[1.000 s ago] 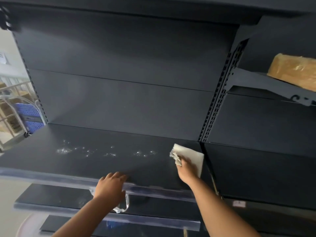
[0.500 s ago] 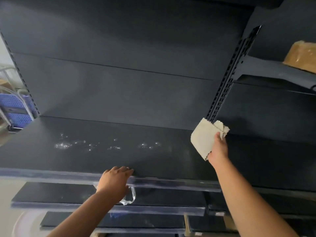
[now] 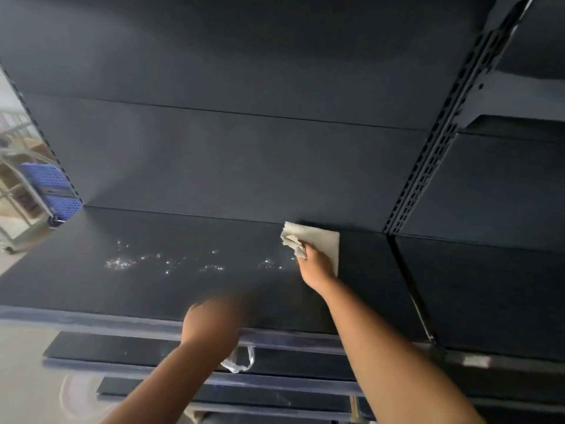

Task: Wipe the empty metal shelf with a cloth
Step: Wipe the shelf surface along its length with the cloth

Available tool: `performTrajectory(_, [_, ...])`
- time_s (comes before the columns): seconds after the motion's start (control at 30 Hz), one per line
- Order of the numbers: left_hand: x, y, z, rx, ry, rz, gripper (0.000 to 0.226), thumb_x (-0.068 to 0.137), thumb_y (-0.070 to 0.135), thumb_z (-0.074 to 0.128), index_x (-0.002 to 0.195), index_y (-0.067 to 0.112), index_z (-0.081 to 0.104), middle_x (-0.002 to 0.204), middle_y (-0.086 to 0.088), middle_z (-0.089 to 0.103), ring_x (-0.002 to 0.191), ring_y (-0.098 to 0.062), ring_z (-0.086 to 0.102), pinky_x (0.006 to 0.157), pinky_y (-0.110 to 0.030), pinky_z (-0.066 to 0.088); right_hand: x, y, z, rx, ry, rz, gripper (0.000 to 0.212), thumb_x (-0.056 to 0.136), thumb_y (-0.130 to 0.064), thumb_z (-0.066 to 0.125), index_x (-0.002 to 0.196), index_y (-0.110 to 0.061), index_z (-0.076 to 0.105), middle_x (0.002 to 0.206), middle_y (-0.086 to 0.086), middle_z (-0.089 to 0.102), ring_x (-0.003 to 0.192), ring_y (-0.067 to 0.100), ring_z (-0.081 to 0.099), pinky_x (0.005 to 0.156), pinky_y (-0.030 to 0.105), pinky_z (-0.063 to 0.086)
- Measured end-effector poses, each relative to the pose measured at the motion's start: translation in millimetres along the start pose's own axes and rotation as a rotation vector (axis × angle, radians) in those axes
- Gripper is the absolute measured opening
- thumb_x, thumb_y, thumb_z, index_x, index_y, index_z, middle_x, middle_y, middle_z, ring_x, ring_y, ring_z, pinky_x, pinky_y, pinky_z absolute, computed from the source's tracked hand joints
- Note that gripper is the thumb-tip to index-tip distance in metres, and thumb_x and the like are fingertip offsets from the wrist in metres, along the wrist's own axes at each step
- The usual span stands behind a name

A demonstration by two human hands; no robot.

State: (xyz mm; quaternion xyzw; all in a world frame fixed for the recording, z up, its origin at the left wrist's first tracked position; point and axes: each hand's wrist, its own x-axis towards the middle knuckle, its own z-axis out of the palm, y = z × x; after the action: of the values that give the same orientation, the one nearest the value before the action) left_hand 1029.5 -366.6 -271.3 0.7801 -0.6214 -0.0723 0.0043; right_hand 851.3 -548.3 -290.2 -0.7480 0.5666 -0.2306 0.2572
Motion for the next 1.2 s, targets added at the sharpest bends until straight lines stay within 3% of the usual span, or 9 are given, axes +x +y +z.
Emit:
performTrajectory(0.1, [0, -1, -2, 0.003, -0.020, -0.002, 0.044, 0.080, 0.025, 0.057, 0.116, 0.051, 0.057, 0.120, 0.025, 0.062, 0.110, -0.006, 0.058, 0.089, -0.026, 0.042, 12, -21, -8, 0.594, 0.001, 0.194, 0.026, 0.095, -0.033, 0.043, 0.114, -0.027, 0.060, 0.114, 0.004, 0.063, 0.080, 0.009, 0.058, 0.069, 0.023, 0.043])
performTrajectory(0.23, [0, 1, -4, 0.002, -0.029, -0.020, 0.039, 0.080, 0.031, 0.061, 0.114, 0.051, 0.059, 0.115, 0.025, 0.064, 0.106, -0.005, 0.060, 0.085, -0.025, 0.044, 32, 23, -75, 1.023, 0.287, 0.490, 0.037, 0.093, -0.039, 0.050, 0.123, -0.019, 0.055, 0.118, 0.007, 0.062, 0.101, 0.026, 0.061, 0.093, 0.043, 0.050])
performTrajectory(0.37, [1, 1, -6, 0.005, -0.019, -0.026, 0.033, 0.079, 0.042, 0.063, 0.110, 0.053, 0.060, 0.109, 0.025, 0.067, 0.100, -0.005, 0.063, 0.080, -0.025, 0.047, 30, 87, -151, 0.764, 0.709, 0.362, 0.031, 0.096, -0.030, 0.045, 0.121, -0.013, 0.055, 0.123, 0.015, 0.062, 0.104, 0.024, 0.059, 0.086, 0.028, 0.043])
performTrajectory(0.47, [0, 2, -8, -0.001, -0.022, -0.028, 0.030, 0.079, 0.049, 0.062, 0.109, 0.054, 0.060, 0.108, 0.026, 0.066, 0.099, -0.004, 0.063, 0.078, -0.024, 0.047, 28, 117, -170, 0.380, 0.791, 0.298, 0.029, 0.094, -0.027, 0.041, 0.117, -0.015, 0.055, 0.116, 0.017, 0.065, 0.104, 0.035, 0.060, 0.084, 0.033, 0.043])
performTrajectory(0.6, [-1, 5, -9, -0.011, -0.004, -0.067, 0.029, 0.077, 0.049, 0.063, 0.106, 0.054, 0.062, 0.104, 0.028, 0.067, 0.096, -0.001, 0.063, 0.076, -0.023, 0.045, 43, 130, -135, -0.017, 0.463, 0.187, 0.033, 0.093, -0.014, 0.039, 0.120, -0.018, 0.058, 0.120, 0.011, 0.065, 0.108, 0.031, 0.060, 0.094, 0.035, 0.045])
performTrajectory(0.77, [-5, 8, -10, -0.019, 0.001, -0.082, 0.031, 0.077, 0.051, 0.063, 0.107, 0.055, 0.060, 0.106, 0.031, 0.065, 0.100, 0.001, 0.061, 0.080, -0.023, 0.044, 56, 76, -56, -0.386, 0.110, 0.077, 0.034, 0.091, -0.017, 0.041, 0.122, -0.020, 0.055, 0.118, 0.012, 0.065, 0.103, 0.035, 0.061, 0.084, 0.038, 0.047])
performTrajectory(0.83, [-6, 8, -11, -0.022, -0.004, -0.082, 0.032, 0.078, 0.052, 0.063, 0.109, 0.056, 0.059, 0.108, 0.032, 0.064, 0.101, 0.002, 0.060, 0.081, -0.022, 0.043, 60, 45, -30, -0.187, 0.032, 0.015, 0.033, 0.092, -0.019, 0.042, 0.123, -0.018, 0.055, 0.119, 0.013, 0.065, 0.106, 0.035, 0.060, 0.085, 0.035, 0.045])
performTrajectory(1.0, [-5, 9, -14, -0.029, -0.034, -0.085, 0.031, 0.080, 0.045, 0.064, 0.109, 0.054, 0.060, 0.109, 0.032, 0.064, 0.102, 0.001, 0.060, 0.080, -0.023, 0.042, 64, -4, -20, 0.923, 0.101, 0.262, 0.034, 0.096, -0.033, 0.047, 0.126, -0.022, 0.055, 0.125, 0.005, 0.062, 0.107, 0.018, 0.058, 0.090, 0.027, 0.043])
performTrajectory(1.2, [-4, 7, -16, -0.027, -0.047, -0.088, 0.030, 0.081, 0.046, 0.064, 0.109, 0.055, 0.060, 0.110, 0.033, 0.063, 0.100, 0.002, 0.060, 0.077, -0.021, 0.043, 60, 43, -93, 1.327, 0.386, 0.410, 0.033, 0.096, -0.038, 0.046, 0.122, -0.019, 0.052, 0.117, 0.007, 0.063, 0.104, 0.027, 0.062, 0.091, 0.046, 0.051])
